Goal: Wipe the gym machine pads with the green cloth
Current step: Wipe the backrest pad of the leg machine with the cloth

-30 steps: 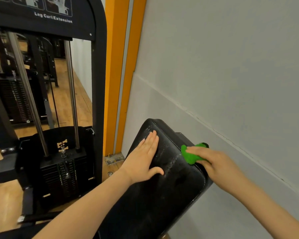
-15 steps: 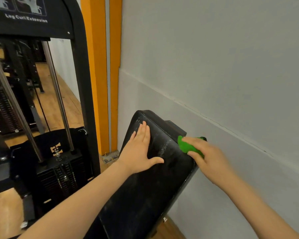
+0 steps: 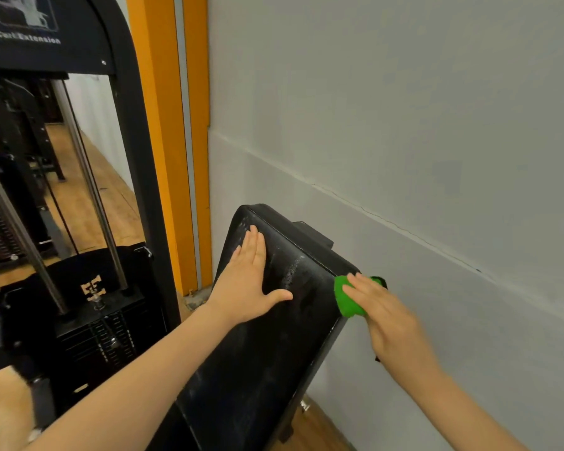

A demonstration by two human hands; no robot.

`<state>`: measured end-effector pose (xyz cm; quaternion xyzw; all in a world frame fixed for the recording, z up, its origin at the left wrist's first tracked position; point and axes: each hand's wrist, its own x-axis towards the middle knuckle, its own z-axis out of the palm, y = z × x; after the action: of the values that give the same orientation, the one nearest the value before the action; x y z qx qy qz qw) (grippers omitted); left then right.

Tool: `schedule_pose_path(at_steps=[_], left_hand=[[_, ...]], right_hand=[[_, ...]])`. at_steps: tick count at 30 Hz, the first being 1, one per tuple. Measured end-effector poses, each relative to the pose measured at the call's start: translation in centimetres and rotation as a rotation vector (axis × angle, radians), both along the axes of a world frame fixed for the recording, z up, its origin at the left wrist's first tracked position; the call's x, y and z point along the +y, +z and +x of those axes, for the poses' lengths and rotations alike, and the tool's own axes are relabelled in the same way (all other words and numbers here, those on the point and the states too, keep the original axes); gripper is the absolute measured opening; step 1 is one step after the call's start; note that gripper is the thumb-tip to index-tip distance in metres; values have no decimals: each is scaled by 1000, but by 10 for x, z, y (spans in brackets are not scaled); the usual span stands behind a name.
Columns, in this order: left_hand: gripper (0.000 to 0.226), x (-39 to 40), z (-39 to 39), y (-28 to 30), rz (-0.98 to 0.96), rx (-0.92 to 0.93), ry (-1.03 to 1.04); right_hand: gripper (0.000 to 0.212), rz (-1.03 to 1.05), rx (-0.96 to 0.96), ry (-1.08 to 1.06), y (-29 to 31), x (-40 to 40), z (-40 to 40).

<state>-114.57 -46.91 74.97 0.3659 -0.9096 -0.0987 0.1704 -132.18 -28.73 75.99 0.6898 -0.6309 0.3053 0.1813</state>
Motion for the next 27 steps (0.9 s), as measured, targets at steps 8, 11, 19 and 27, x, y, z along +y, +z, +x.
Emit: schedule_pose_path(at_steps=[8,11,19,27], left_hand=[[118,-4,1,-2,19,34,0],[119,-1,0,-4,11,28,-10],[117,-3,1,-3,25,43,-3],[119,-3,1,-8,25,74,-24]], right_hand=[[62,62,97,22,20,-60,16],[58,-6,129,12,4,-32,16],[47,-37,69,93,23,-31,-1],[47,158,129,190,27,-44,-11]])
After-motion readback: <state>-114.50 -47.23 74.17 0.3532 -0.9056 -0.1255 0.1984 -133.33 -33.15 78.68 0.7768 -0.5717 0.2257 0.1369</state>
